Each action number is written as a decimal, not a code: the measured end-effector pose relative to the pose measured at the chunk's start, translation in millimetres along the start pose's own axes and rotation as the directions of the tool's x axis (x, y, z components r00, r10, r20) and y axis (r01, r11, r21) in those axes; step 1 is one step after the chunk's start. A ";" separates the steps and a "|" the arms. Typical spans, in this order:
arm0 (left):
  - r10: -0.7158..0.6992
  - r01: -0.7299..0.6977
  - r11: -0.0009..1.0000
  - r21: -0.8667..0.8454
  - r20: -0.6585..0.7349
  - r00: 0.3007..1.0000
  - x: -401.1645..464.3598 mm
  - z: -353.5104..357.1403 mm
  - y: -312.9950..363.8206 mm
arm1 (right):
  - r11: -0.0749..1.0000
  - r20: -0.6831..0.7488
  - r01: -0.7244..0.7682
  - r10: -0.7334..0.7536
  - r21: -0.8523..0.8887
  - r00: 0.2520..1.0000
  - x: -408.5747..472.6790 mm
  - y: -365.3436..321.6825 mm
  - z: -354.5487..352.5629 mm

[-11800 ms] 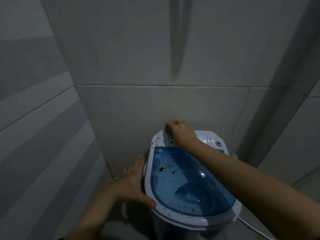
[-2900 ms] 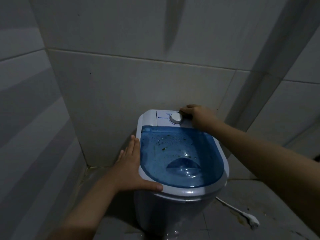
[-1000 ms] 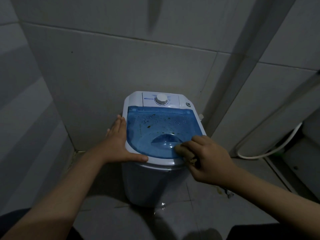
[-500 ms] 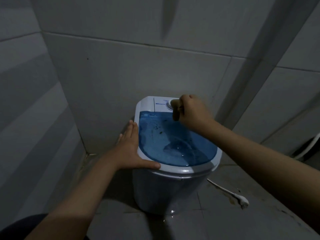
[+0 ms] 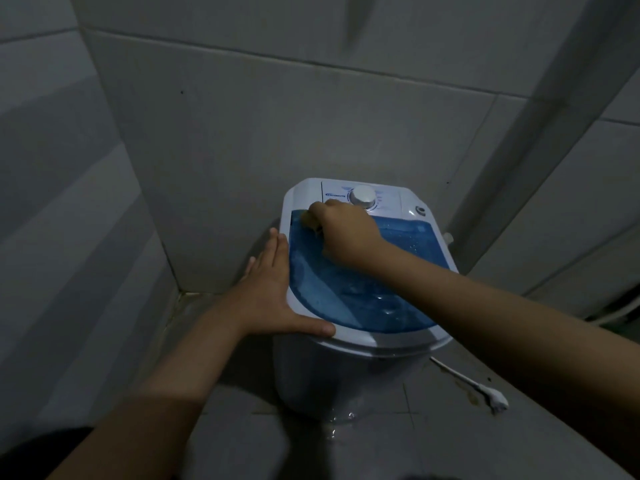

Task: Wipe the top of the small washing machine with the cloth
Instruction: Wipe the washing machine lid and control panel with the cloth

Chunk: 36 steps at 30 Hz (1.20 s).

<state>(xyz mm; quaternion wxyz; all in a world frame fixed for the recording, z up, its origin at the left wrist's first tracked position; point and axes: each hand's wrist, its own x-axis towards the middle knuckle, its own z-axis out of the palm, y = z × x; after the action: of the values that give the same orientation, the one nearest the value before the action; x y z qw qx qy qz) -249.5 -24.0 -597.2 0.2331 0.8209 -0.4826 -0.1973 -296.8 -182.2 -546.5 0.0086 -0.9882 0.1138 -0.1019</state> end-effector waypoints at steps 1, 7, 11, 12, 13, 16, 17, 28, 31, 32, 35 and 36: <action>-0.002 0.002 1.000 -0.004 0.000 1.000 -0.1 -0.3 -0.1 | 1.000 0.006 0.031 -0.031 0.002 1.000 -2.7 0.6 -0.8; 0.001 -0.001 1.000 -0.019 -0.005 1.000 -2.2 -1.8 1.4 | 0.977 0.042 0.210 -0.211 0.027 0.977 -35.4 6.0 -3.4; -0.013 0.013 1.000 -0.016 -0.017 1.000 -2.6 -1.3 2.5 | 0.959 0.099 0.280 -0.283 0.045 0.954 -60.3 0.7 -9.2; -0.014 0.014 1.000 -0.017 -0.023 1.000 -2.5 -0.9 3.1 | 0.955 0.113 0.293 -0.297 0.053 0.948 -65.7 -1.3 -11.1; -0.014 0.013 1.000 -0.015 -0.028 1.000 -2.4 -1.0 3.6 | 0.952 0.131 0.301 -0.307 0.061 0.943 -69.9 -3.2 -13.4; -0.016 0.016 1.000 -0.016 -0.034 0.999 -2.3 -1.2 4.7 | 0.948 0.234 0.307 -0.318 0.083 0.919 -73.6 -5.7 -28.9; -0.015 0.015 1.000 -0.017 -0.035 0.999 -2.3 -1.2 4.5 | 0.952 0.277 0.289 -0.307 0.104 0.910 -70.6 -4.3 -37.4; -0.008 0.008 1.000 -0.009 -0.007 1.000 -3.1 -2.3 4.6 | 0.999 0.054 0.042 -0.041 -0.014 0.998 -0.9 53.6 -31.4; -0.007 0.007 1.000 0.002 -0.018 1.000 -2.2 -2.0 3.1 | 0.990 0.061 0.037 -0.045 0.133 0.997 -6.4 58.5 -11.8; -0.002 0.002 1.000 0.006 -0.021 1.000 -1.7 -1.6 2.7 | 0.983 0.032 0.036 -0.043 0.179 0.999 -9.9 59.3 -9.1; 0.007 -0.006 1.000 0.019 -0.031 1.000 0.4 -1.0 0.7 | 0.971 0.001 0.085 -0.087 0.224 0.996 -22.5 63.5 -7.2; 0.008 -0.008 1.000 0.026 -0.033 0.999 1.2 -0.6 -0.1 | 0.968 0.005 0.108 -0.112 0.228 0.994 -28.6 64.8 -8.0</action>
<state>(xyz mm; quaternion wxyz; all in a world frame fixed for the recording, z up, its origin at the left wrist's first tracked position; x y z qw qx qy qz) -248.6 -24.9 -596.9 0.2313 0.8250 -0.4845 -0.1767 -340.1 -238.7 -546.9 0.1172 -0.9864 0.0464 -0.1057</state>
